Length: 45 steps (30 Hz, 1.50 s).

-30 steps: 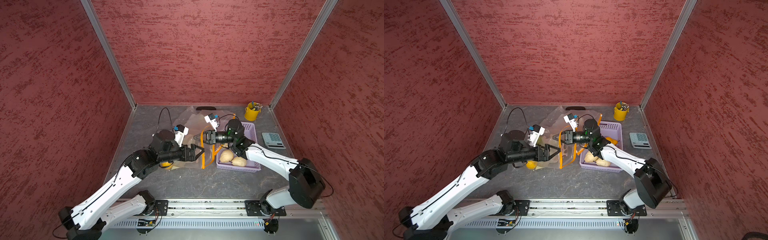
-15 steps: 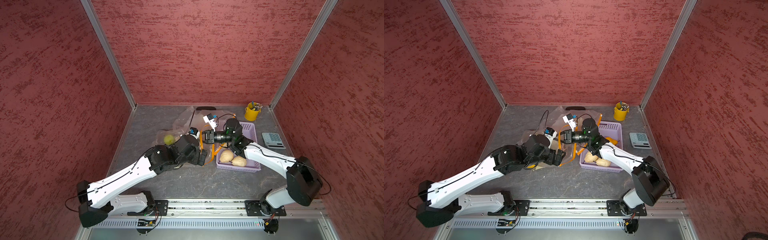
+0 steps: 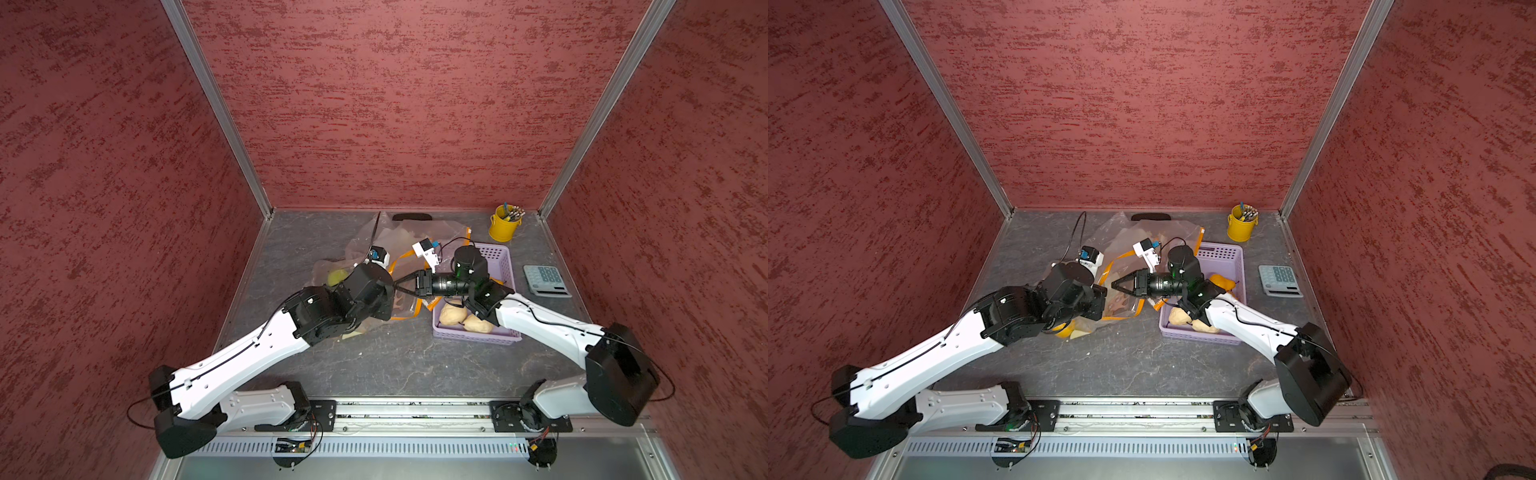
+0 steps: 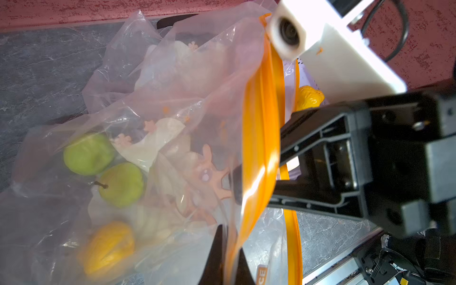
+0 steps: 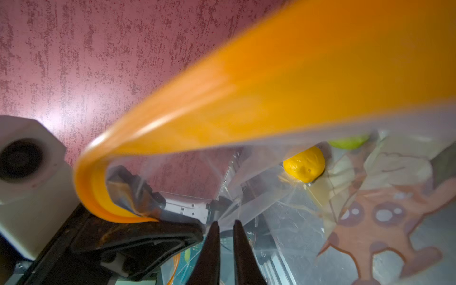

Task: Open the zip-top bag and take out the pear
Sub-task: Pick up the pear from the zipper food storage bag.

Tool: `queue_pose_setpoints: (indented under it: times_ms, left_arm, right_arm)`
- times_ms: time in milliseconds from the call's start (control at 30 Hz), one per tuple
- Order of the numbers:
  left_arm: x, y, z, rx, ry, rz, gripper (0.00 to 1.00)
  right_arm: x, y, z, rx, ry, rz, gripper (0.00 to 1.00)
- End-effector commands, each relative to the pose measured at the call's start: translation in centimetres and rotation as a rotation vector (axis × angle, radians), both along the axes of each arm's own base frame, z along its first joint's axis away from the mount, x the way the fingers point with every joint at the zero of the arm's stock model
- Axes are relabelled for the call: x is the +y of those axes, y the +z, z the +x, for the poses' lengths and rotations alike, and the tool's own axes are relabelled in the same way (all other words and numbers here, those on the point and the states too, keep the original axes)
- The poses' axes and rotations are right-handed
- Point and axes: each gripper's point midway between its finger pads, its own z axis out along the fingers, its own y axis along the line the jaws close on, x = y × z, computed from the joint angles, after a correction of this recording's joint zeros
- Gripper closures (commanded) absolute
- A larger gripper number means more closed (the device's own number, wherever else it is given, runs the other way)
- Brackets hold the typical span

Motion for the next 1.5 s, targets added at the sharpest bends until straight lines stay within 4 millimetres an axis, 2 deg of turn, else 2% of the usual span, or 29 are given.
queue_pose_setpoints:
  times_ms: [0, 167, 200, 233, 267, 333, 500, 667, 767, 867, 900, 933, 1067, 1233, 1467]
  left_arm:
    - [0.0, 1.3, 0.7, -0.042, 0.033, -0.036, 1.00]
    - [-0.3, 2.1, 0.3, -0.058, 0.019, -0.066, 1.00]
    - [-0.6, 2.3, 0.2, -0.061, 0.007, -0.080, 1.00]
    - [-0.9, 2.4, 0.0, -0.064, -0.002, -0.091, 1.00]
    - [-1.2, 2.6, -0.1, -0.072, -0.012, -0.099, 1.00]
    - [-1.7, 3.1, -0.3, -0.076, -0.035, -0.118, 1.00]
    - [-2.9, 4.3, -1.1, -0.097, -0.089, -0.177, 1.00]
    - [-3.6, 5.2, -1.0, -0.129, -0.111, -0.225, 1.00]
    - [-4.2, 5.5, -1.0, -0.141, -0.137, -0.241, 1.00]
    - [-4.6, 5.4, -1.1, -0.133, -0.149, -0.260, 1.00]
    - [-5.0, 5.4, -1.3, -0.127, -0.160, -0.281, 1.00]
    - [-5.3, 5.2, -1.4, -0.119, -0.172, -0.297, 1.00]
    - [-6.5, 4.4, -1.5, -0.072, -0.206, -0.377, 1.00]
    - [-6.8, 4.5, -1.2, -0.049, -0.226, -0.442, 1.00]
    - [-6.7, 4.5, -0.2, -0.052, -0.241, -0.470, 1.00]
  right_arm:
    - [0.9, 0.1, -1.3, -0.018, -0.005, -0.035, 0.87]
    - [2.2, -2.0, -1.0, 0.007, -0.041, -0.116, 0.91]
    - [2.5, -1.8, -0.9, 0.000, -0.047, -0.110, 0.91]
    - [3.1, -2.8, -0.7, 0.017, -0.046, -0.123, 0.91]
    - [3.7, -2.9, -0.6, 0.023, -0.033, -0.121, 0.91]
    - [4.8, -3.3, -0.6, 0.032, -0.001, -0.131, 0.90]
    - [6.5, -6.0, 0.4, 0.080, 0.018, -0.192, 0.89]
    - [8.3, -8.4, 0.6, 0.123, 0.061, -0.204, 0.83]
    - [9.2, -9.7, 0.5, 0.148, 0.089, -0.218, 0.76]
    - [9.8, -10.2, 0.1, 0.154, 0.122, -0.205, 0.61]
    - [10.1, -10.4, 0.1, 0.160, 0.131, -0.199, 0.59]
    - [10.3, -10.7, 0.1, 0.169, 0.133, -0.201, 0.57]
    - [11.8, -12.3, 0.4, 0.190, 0.138, -0.199, 0.41]
    - [13.1, -13.7, 1.4, 0.193, 0.121, -0.202, 0.23]
    - [14.8, -16.1, 1.1, 0.186, 0.155, -0.221, 0.15]
